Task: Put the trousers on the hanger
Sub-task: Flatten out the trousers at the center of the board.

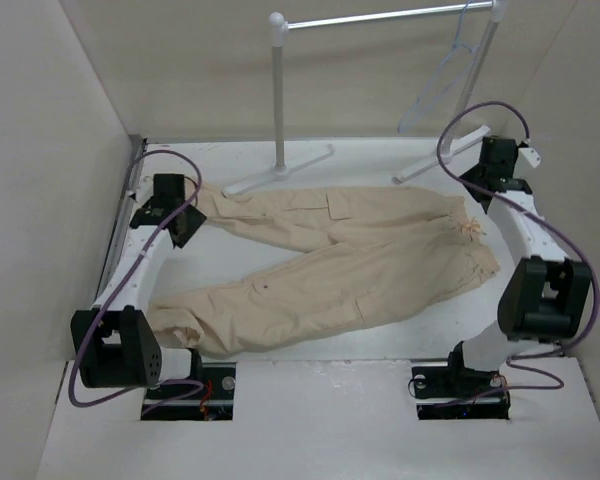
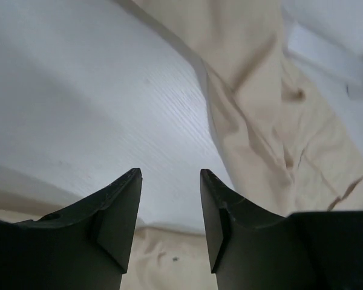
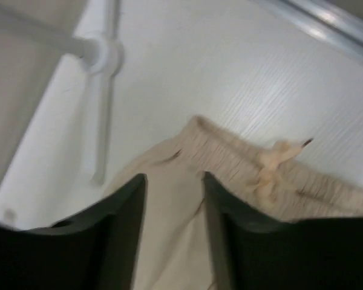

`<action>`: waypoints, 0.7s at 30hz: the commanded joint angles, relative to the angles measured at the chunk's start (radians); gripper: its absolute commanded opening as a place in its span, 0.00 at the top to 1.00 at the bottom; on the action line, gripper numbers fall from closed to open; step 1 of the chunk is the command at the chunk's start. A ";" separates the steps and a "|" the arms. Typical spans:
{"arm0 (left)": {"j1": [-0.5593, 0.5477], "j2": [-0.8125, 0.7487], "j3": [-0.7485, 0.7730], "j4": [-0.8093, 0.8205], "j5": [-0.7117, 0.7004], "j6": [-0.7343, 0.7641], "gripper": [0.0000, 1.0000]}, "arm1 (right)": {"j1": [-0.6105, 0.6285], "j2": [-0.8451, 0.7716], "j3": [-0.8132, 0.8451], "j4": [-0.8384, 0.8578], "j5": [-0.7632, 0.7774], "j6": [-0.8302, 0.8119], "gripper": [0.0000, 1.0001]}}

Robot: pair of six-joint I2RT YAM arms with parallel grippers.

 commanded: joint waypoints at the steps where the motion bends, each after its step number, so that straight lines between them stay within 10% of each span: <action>1: 0.148 0.072 0.031 0.040 0.090 -0.033 0.60 | 0.127 -0.153 -0.155 0.086 -0.046 0.021 0.72; 6: 0.329 0.173 -0.035 0.260 0.170 -0.194 0.55 | 0.305 -0.305 -0.402 0.174 -0.224 0.050 0.87; 14: 0.445 0.367 -0.035 0.553 0.333 -0.365 0.53 | 0.626 -0.476 -0.634 0.165 -0.263 0.050 0.53; 21: 0.451 0.512 0.091 0.564 0.274 -0.366 0.76 | 0.660 -0.482 -0.670 0.159 -0.277 0.072 0.51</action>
